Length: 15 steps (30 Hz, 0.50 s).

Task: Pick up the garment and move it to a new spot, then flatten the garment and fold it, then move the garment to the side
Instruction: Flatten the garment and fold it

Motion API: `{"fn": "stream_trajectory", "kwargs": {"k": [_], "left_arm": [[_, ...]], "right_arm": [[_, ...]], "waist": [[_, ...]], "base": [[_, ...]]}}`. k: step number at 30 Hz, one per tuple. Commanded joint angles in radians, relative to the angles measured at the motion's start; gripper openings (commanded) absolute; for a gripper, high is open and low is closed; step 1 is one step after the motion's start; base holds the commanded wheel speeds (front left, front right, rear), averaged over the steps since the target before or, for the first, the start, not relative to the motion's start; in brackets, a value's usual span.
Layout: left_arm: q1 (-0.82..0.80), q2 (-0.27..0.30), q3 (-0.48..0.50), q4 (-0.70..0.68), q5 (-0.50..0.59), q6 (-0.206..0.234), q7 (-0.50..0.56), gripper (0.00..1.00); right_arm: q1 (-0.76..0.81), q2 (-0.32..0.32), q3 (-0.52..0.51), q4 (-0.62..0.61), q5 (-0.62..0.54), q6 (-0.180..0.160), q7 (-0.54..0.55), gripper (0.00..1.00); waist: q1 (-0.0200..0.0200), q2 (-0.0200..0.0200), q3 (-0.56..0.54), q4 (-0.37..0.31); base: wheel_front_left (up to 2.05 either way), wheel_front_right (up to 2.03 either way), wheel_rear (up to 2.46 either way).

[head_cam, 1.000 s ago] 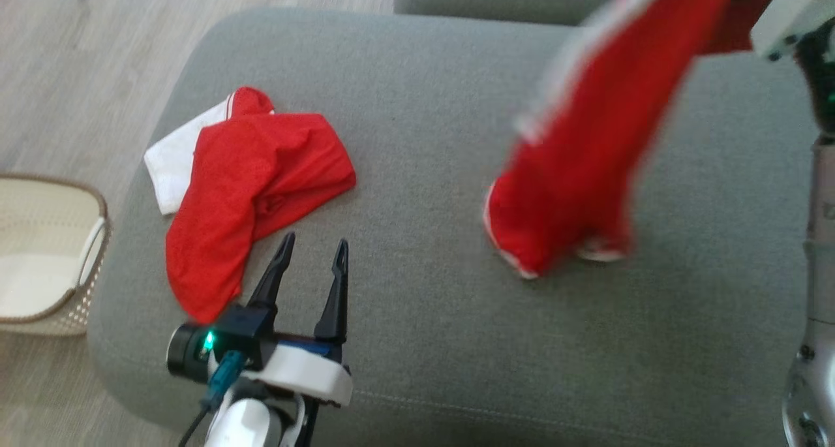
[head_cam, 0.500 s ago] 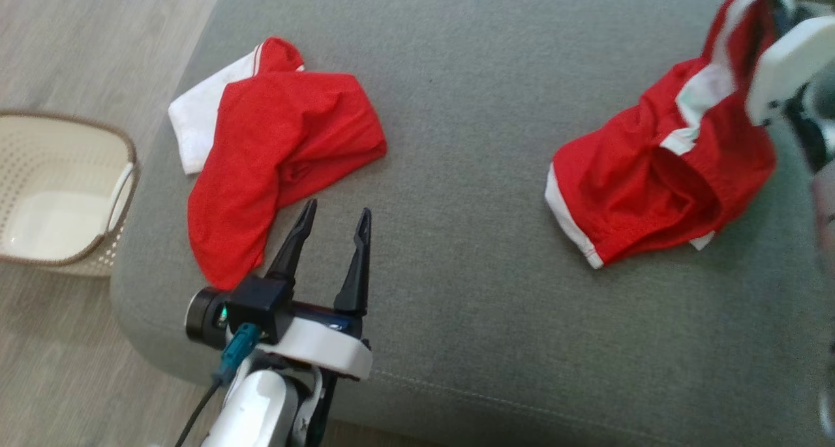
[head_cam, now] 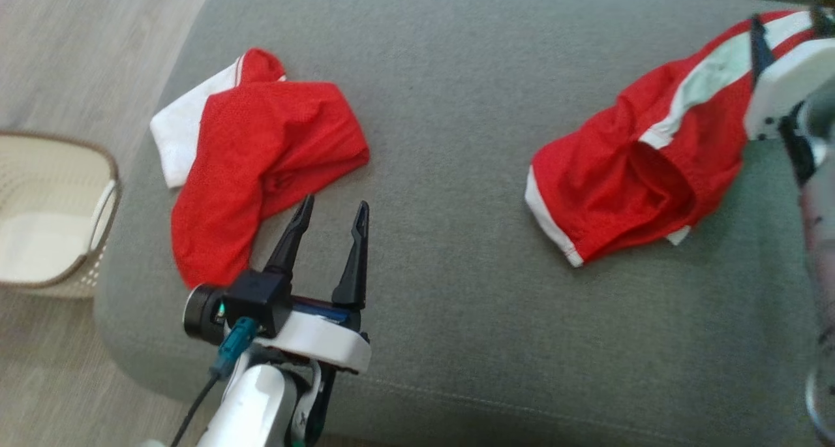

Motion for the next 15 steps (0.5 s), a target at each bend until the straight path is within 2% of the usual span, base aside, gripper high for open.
{"fn": "stream_trajectory", "kwargs": {"k": [1, 9, 15], "left_arm": [[-0.027, 0.001, 0.044, -0.031, 0.011, -0.005, -0.006, 1.00], [0.008, 0.001, 0.070, -0.051, 0.006, 0.001, -0.006, 1.00], [0.037, 0.001, 0.083, -0.074, -0.016, 0.017, -0.006, 1.00]], "right_arm": [[-0.047, 0.035, 0.015, -0.024, 0.015, 0.000, -0.038, 1.00], [0.017, 0.126, 0.073, -0.060, 0.130, 0.000, -0.153, 1.00], [0.206, 0.174, 0.170, -0.267, 0.269, 0.000, -0.190, 1.00]], "waist": [[0.0000, 0.0000, -0.042, -0.041], [0.0000, 0.0000, -0.137, -0.131], [0.0000, 0.0000, -0.184, -0.196]], "base": [[0.00, 0.00, 0.00], [0.00, 0.00, 0.00], [0.00, 0.00, 0.00]]}}
